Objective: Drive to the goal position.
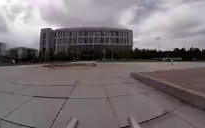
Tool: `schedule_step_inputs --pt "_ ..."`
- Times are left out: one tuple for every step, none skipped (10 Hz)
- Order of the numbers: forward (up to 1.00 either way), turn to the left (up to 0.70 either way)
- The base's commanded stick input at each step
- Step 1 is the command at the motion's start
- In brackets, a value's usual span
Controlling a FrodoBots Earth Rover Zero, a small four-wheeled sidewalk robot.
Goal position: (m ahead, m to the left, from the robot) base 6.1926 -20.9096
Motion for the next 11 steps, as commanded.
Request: schedule_step_inputs --pt "0.7 0.16" --pt "0.7 0.01" --pt "0.7 0.01" --pt "0.7 0.01" --pt "0.7 0.01" --pt "0.7 0.01" --pt "0.7 0.01" --pt "0.7 0.01" --pt "0.7 0.01" --pt "0.7 0.01" --pt "0.7 0.01"
